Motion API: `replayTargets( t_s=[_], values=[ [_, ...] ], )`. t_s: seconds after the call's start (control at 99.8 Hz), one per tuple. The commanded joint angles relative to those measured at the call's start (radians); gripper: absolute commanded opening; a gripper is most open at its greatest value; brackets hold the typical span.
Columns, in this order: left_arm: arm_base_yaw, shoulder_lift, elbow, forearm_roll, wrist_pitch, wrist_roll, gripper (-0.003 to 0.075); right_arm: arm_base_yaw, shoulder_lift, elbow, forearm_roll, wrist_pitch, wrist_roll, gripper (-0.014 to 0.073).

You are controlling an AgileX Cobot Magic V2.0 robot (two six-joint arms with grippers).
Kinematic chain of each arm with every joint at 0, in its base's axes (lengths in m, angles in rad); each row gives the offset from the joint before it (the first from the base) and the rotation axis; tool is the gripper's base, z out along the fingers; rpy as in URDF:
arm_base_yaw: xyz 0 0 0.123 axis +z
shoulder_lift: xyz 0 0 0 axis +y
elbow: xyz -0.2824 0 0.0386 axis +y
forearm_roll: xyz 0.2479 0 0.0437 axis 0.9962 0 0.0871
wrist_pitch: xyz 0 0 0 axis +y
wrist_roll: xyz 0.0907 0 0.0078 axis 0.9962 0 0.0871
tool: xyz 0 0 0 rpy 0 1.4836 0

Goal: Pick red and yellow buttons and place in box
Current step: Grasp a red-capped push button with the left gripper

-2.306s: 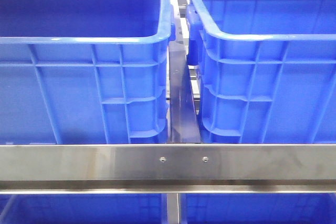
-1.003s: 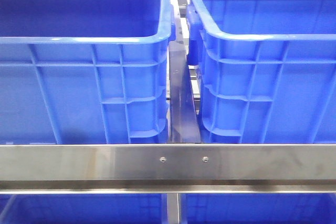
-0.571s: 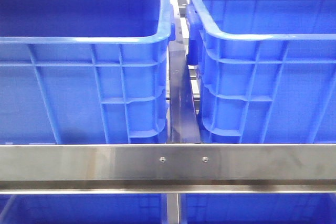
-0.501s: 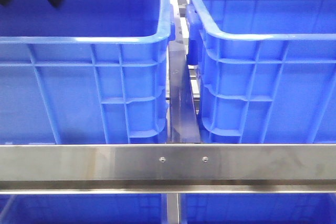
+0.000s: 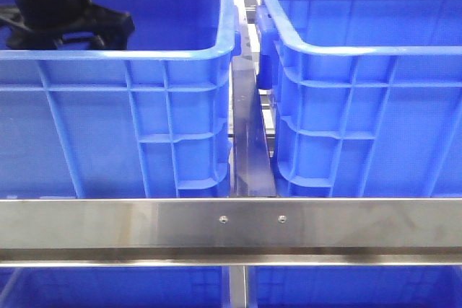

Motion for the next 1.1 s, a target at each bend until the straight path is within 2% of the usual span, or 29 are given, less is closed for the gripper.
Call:
replayTargets(
  t_s=[0.0, 0.281, 0.581, 0.682, 0.952, 1.043, 1.093],
  values=[
    [-0.008, -0.024, -0.040, -0.005, -0.053, 0.000, 0.0553, -0.006, -0.025, -0.019, -0.003, -0.083, -0.005, -0.0068],
    [-0.008, 0.016, -0.046, 0.000, -0.077, 0.000, 0.0534, -0.006, -0.025, -0.019, -0.003, -0.083, -0.005, -0.0068],
    [-0.008, 0.038, -0.046, 0.001, -0.083, 0.000, 0.0408, -0.006, -0.025, -0.019, -0.003, -0.083, -0.005, -0.0068],
    [-0.008, 0.038, -0.046, 0.016, -0.085, 0.000, 0.0333, -0.006, -0.025, -0.019, -0.003, -0.083, -0.005, -0.0068],
    [-0.008, 0.029, -0.048, 0.058, -0.085, 0.000, 0.0041, -0.006, -0.025, -0.019, -0.003, -0.083, -0.005, -0.0068],
    [-0.008, 0.003, -0.048, 0.061, -0.083, 0.000, -0.0018, -0.006, -0.025, -0.019, -0.003, -0.083, -0.005, -0.0068],
    [-0.008, -0.013, -0.048, 0.061, -0.080, 0.000, -0.0019, -0.006, -0.025, -0.019, -0.003, -0.083, -0.005, -0.0068]
  ],
)
